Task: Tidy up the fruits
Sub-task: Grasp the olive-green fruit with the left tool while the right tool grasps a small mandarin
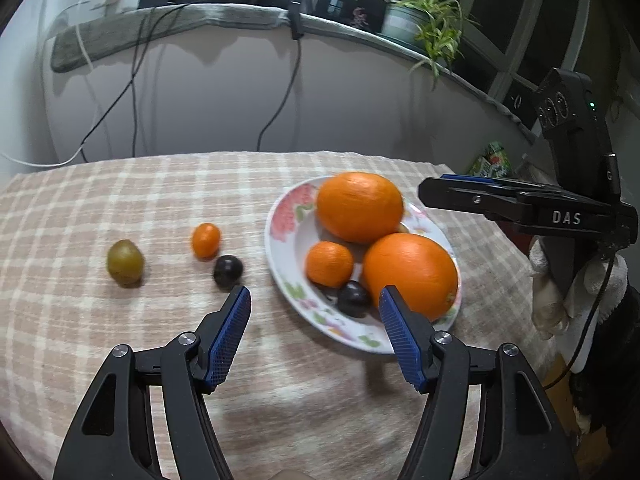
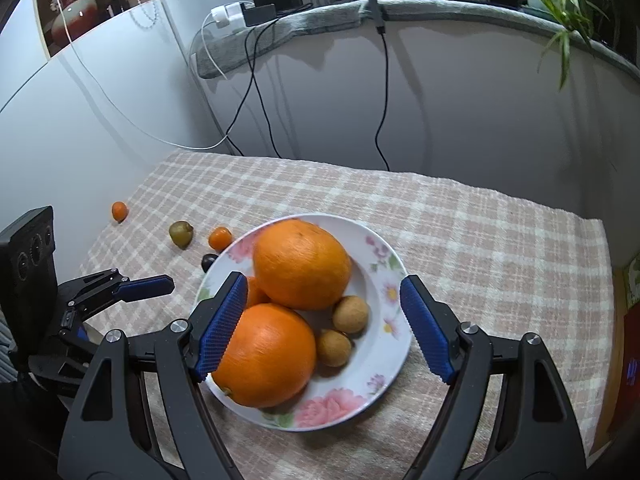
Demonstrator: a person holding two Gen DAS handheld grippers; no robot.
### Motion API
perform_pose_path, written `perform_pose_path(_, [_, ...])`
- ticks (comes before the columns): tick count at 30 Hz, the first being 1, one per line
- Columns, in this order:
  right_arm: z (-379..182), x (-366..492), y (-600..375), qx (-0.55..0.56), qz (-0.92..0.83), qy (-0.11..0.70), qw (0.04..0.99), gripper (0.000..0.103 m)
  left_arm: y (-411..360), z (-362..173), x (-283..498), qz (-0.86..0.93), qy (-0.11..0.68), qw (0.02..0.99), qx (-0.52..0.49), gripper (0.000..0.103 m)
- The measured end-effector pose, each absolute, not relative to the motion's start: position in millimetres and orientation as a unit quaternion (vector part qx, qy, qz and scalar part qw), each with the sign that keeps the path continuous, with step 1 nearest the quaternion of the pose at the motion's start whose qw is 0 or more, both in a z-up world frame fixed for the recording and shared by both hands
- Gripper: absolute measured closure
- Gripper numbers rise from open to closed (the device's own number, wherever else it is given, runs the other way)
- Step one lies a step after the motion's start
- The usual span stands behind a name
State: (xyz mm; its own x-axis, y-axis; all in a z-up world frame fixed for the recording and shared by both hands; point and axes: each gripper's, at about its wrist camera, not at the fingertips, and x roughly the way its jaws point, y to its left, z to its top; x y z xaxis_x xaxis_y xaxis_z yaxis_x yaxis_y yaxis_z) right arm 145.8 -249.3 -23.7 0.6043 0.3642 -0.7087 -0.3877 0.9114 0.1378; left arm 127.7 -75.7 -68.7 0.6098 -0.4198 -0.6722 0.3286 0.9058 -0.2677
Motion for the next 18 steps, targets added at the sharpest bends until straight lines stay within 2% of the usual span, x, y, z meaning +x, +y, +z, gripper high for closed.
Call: perform_pose_path(18, [-16,164,-181,-0.053,0.264,0.404,0.874,0.022,-13,-76,137,-0.157,0.385,0.905,-0.089,0.037])
